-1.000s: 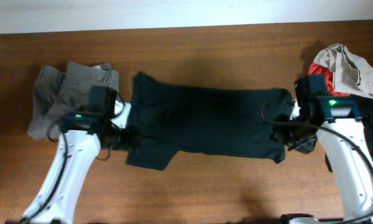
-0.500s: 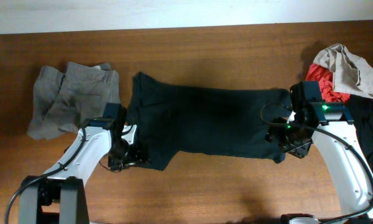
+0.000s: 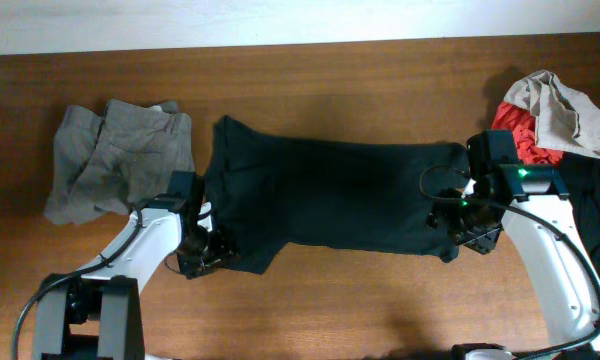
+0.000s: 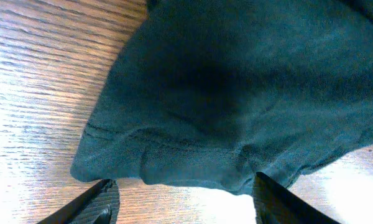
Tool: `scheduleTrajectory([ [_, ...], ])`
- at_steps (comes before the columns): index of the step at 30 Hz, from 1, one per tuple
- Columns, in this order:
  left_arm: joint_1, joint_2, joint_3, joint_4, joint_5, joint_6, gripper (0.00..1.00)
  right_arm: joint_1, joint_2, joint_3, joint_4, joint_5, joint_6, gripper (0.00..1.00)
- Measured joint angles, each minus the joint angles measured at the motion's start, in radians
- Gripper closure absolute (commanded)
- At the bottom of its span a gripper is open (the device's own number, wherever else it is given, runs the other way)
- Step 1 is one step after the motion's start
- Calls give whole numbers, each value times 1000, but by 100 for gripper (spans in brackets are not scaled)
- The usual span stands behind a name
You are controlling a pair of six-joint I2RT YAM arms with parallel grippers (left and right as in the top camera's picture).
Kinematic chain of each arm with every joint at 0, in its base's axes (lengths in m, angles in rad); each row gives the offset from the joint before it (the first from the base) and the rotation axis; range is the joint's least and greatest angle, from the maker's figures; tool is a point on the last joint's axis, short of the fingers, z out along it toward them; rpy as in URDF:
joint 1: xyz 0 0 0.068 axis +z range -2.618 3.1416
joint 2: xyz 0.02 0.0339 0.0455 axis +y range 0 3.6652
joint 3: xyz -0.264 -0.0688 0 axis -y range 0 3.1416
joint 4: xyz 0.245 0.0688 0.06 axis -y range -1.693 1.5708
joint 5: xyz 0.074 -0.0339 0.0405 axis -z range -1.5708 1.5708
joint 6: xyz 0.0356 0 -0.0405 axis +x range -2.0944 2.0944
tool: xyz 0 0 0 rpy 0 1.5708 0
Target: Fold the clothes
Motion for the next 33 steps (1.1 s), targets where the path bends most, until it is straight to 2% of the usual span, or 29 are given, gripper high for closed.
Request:
scheduleTrajectory([
  [5, 6, 30, 16, 14, -4, -42, 75, 0, 0, 0, 0, 1, 0, 36],
  [15, 6, 47, 21, -2, -2, -45, 100, 0, 0, 0, 0, 69, 0, 35],
  [21, 5, 61, 66, -117, 4, 0, 99, 0, 0, 0, 19, 93, 0, 30],
  [33, 5, 8, 205, -144, 66, 49, 99, 0, 11, 0, 27, 104, 1, 27],
])
